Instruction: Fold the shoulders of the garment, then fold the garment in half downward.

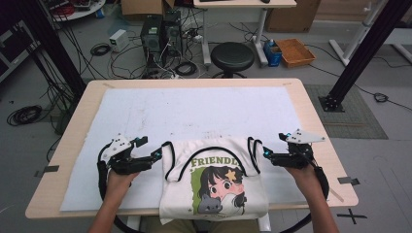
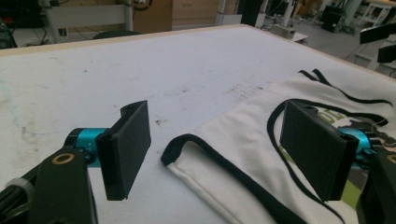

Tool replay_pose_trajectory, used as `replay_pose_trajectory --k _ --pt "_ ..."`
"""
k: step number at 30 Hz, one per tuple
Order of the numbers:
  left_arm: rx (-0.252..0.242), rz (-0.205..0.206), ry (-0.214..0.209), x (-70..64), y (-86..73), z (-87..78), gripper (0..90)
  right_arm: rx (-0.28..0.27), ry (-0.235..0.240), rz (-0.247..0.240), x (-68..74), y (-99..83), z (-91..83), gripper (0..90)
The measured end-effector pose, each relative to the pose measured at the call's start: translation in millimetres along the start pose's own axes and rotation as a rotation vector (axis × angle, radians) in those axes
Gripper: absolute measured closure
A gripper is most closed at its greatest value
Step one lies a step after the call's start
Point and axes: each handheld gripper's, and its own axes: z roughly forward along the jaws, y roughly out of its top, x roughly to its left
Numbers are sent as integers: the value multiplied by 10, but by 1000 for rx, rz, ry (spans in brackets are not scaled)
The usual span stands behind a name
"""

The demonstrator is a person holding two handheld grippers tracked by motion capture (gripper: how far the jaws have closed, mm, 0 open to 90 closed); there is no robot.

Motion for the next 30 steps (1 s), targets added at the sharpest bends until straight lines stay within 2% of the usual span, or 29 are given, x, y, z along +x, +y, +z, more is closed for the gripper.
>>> replay_pose_trajectory --k 3,6,12,22,30 --pt "5 -6 8 34 -6 -26 247 16 20 -15 -15 -5 -15 203" --pt "5 -4 13 30 -6 -33 247 18 15 -6 -31 -37 -29 203" --pt "36 3 23 20 -25 10 247 22 14 8 -73 -86 -13 203" --pt "34 -7 34 37 -28 9 248 29 15 14 -48 -85 11 203" --pt "71 -10 43 39 -41 39 248 49 30 18 -41 -101 67 203"
